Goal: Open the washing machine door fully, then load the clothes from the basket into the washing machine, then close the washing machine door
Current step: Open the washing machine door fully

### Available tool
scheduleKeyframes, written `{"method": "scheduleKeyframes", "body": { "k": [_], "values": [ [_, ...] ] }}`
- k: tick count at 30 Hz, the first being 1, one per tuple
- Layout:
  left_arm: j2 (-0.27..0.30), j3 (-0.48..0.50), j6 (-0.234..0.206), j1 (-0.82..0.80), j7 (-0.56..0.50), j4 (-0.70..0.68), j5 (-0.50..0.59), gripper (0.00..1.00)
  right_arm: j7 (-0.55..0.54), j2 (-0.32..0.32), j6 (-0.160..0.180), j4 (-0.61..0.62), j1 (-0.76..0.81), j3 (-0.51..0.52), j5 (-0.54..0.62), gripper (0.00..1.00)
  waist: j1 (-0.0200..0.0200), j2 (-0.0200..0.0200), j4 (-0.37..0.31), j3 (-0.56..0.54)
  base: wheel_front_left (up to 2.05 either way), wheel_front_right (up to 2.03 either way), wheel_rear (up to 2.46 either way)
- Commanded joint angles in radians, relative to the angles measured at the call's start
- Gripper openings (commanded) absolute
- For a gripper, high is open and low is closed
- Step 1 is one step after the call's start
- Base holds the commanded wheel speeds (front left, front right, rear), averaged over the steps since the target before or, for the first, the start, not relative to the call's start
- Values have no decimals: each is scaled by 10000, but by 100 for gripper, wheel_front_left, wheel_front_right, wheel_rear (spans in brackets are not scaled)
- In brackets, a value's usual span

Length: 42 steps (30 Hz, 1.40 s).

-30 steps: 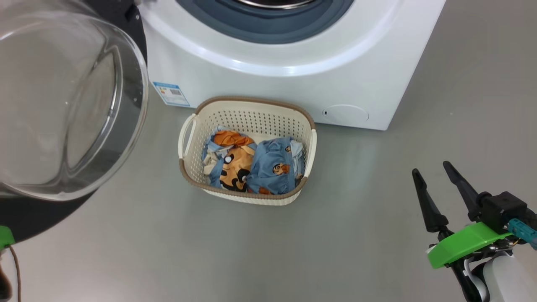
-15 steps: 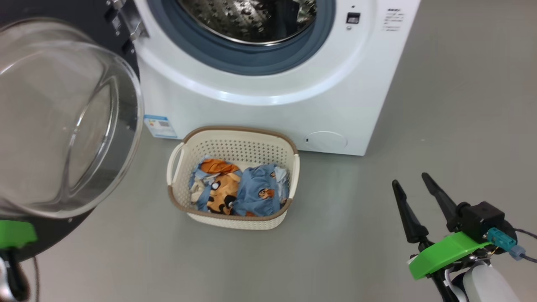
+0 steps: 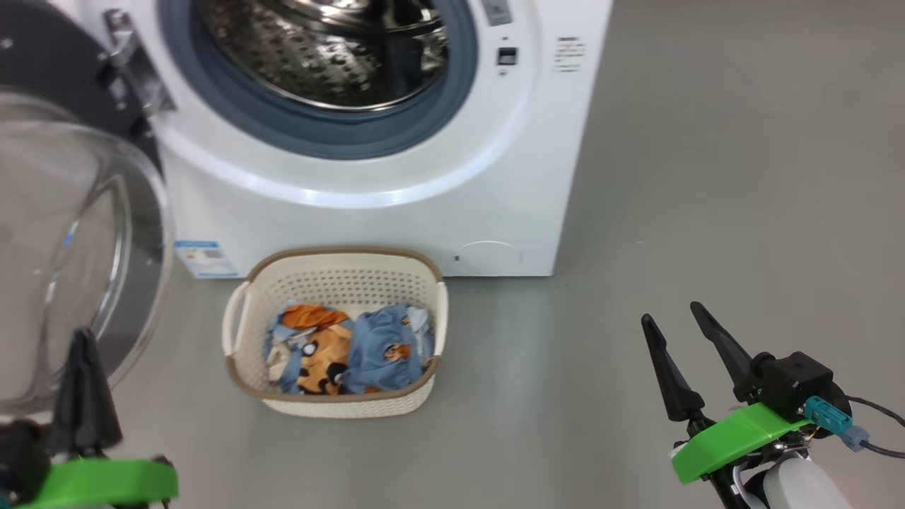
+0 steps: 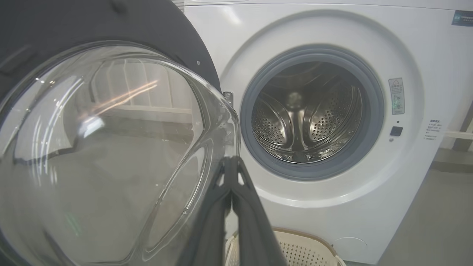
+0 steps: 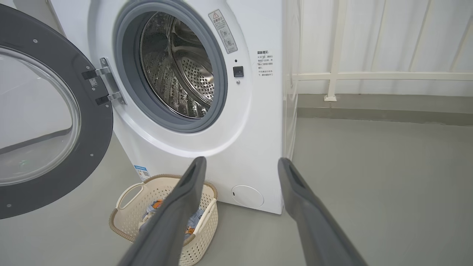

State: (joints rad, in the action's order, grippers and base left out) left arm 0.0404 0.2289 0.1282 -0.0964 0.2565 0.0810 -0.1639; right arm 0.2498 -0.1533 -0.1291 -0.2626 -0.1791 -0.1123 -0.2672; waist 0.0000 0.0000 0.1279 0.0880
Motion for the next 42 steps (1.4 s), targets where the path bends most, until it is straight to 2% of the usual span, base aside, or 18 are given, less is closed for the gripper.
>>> {"method": "scheduleKeyframes", "body": {
  "k": [1, 5, 6, 8, 9, 10, 16, 24, 42],
  "values": [
    [181, 264, -13, -13, 53, -290, -147, 0, 119, 12, -16, 306, -19, -224, -127, 100, 0, 0, -315, -143, 0, 0, 0],
    [126, 64, -190, 575, 53, -389, -216, 0, 119, 52, -16, 414, 33, -247, -113, 100, 0, 0, -667, -219, 0, 0, 0],
    [119, 3, -248, 717, 53, -428, -218, 5, 119, 53, -16, 442, 53, -255, -91, 100, 0, 0, -744, -244, 0, 0, 0],
    [109, -98, -335, 999, 53, -494, -327, 49, 119, 74, -16, 477, 118, -245, -38, 100, 0, 0, -900, -349, 0, 0, 0],
    [106, -168, -378, 1163, 53, -490, -433, 94, 119, 99, -16, 477, 158, -235, -19, 100, 0, 0, -991, -420, 0, 0, 0],
    [105, -235, -457, 1316, 53, -526, -554, 100, 119, 122, -16, 484, 195, -233, 5, 100, 0, 0, -1083, -490, 0, 0, 0],
    [101, -599, -920, 2082, 53, -830, -525, 100, 120, 182, -16, 587, 346, -243, 70, 100, 0, 0, -1485, -792, 0, 0, 0],
    [100, -774, -1233, 2594, 53, -822, -569, 100, 120, 249, -16, 780, 708, 8, 169, 100, 0, 0, -1661, -914, 0, 0, 0],
    [99, -759, -1476, 3168, 53, -874, -439, 100, 120, 380, -16, 922, 930, 325, 373, 100, 0, 0, -1599, -1069, 0, 0, 0]
  ]
}}
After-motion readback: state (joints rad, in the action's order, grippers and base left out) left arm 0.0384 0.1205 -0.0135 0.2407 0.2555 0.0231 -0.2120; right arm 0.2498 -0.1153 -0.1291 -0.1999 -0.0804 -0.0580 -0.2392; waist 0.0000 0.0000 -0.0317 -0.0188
